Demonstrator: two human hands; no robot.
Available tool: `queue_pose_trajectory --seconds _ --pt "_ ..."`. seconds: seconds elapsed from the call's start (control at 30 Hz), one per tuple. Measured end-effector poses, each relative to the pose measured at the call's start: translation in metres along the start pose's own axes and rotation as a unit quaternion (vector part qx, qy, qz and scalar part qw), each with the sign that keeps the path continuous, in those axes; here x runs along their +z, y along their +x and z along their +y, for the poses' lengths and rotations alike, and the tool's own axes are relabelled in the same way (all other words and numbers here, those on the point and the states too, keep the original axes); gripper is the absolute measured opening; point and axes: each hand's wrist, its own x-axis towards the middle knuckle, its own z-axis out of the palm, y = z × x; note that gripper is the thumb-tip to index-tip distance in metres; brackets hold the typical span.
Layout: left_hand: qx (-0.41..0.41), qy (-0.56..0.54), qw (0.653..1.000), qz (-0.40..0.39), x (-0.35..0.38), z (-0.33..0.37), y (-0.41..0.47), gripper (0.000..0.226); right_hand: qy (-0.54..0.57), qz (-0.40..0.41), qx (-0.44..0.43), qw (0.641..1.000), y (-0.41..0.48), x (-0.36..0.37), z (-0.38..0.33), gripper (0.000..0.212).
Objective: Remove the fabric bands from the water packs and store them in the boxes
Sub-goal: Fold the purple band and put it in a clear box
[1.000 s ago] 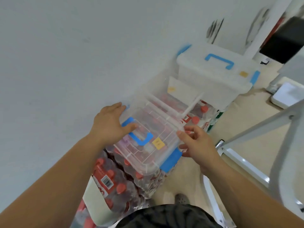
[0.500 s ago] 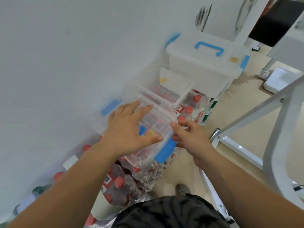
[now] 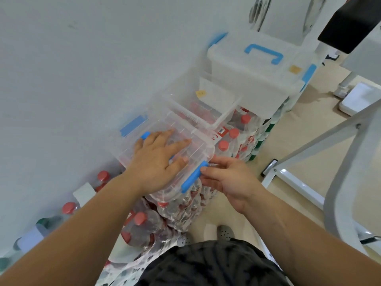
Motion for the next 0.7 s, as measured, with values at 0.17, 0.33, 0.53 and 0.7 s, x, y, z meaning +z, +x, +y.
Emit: queue_pose_trajectory --seconds 0.17,0.33,0.53,0.7 --pt "-0.010 0.003 1.000 -0.003 0.001 0.004 0.002 0.061 0.000 0.034 0.004 0.999 0.001 0.007 -0.005 0.033" --pt "-0.031 -0.072 0.996 0.042 0.002 0.002 0.002 0.057 -0.231 0.131 -0.146 0.953 -0.006 0.009 -0.012 0.082" --pt "-0.111 -0.103 0.967 0.204 -0.006 -0.036 -0.002 0.050 -0.473 0.042 -0.350 0.807 0.005 0.040 -0.035 0.055" --pt "-0.212 -0.081 0.961 0.159 -0.016 -0.085 0.005 0.073 -0.605 -0.083 -0.332 0.719 0.043 0.094 -0.047 0.053"
